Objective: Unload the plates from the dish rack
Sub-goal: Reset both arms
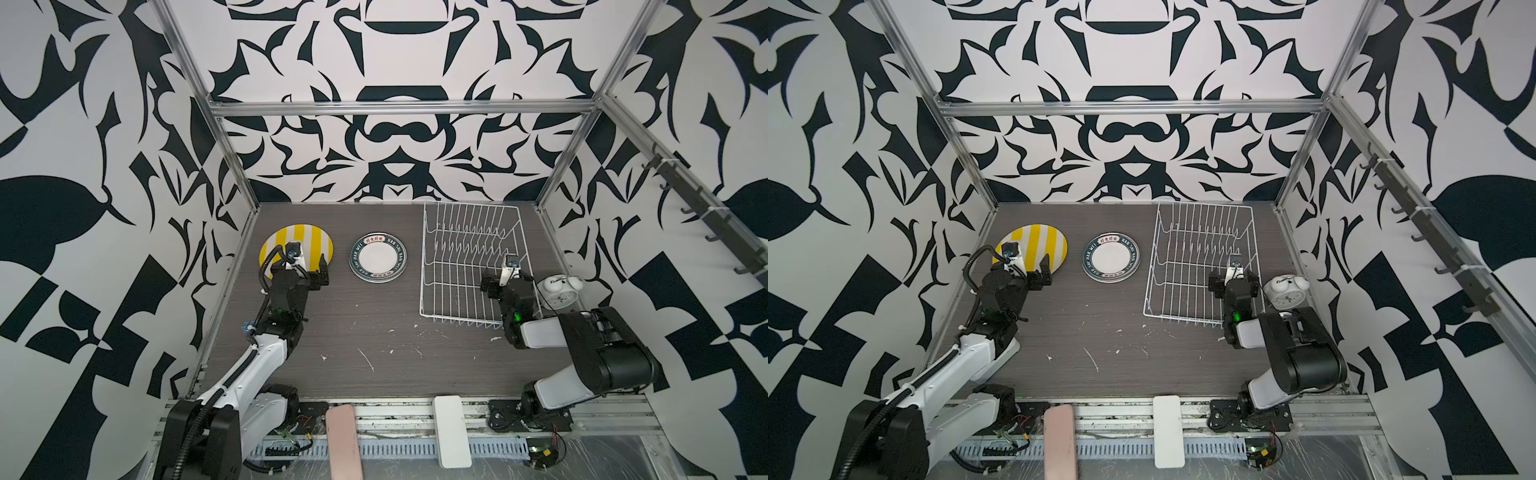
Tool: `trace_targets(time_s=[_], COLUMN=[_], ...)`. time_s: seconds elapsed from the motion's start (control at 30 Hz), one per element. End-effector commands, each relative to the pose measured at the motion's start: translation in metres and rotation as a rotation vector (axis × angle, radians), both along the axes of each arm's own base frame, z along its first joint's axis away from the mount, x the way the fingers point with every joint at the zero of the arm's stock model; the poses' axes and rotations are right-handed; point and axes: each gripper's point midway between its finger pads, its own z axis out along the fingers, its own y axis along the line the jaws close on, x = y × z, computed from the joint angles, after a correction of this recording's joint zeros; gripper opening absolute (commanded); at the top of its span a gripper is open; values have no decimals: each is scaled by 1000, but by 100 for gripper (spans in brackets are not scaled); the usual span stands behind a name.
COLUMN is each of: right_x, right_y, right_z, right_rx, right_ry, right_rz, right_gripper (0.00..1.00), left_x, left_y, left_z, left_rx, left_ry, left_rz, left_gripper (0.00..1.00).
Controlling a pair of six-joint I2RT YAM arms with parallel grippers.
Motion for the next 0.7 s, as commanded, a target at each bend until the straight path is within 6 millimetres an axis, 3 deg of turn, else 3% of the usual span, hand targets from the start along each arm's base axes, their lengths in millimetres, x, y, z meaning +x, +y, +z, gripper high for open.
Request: trace_targets(time_s=[0.0,0.13,0.33,0.37,0.5,0.6,0.67], right_x=[0,4,4,4,4,4,4], right_y=[-7,-6,-6,-6,-7,-7,-7], right_z=[-10,-12,-12,-11,-12,-12,-12], right_rx=[-15,-20,-21,-21,-21,-21,-21], right_ry=[46,65,62,62,62,63,63], right_rz=[-44,-41,-41,-41,-43,-43,-43], right_gripper=[99,99,99,99,99,99,99], left_x=[-4,-5,9,12,19,19,22], left_y=[7,7,12,15,30,10,19], left_z=[-8,-25,-61,-74,-89,-99,-107], left_rx=[30,22,80,91,101,102,85], left_ry=[5,13,46,68,11,50,69], left_rz=[25,24,62,78,175,52,96], left_gripper=[99,99,99,99,99,99,99])
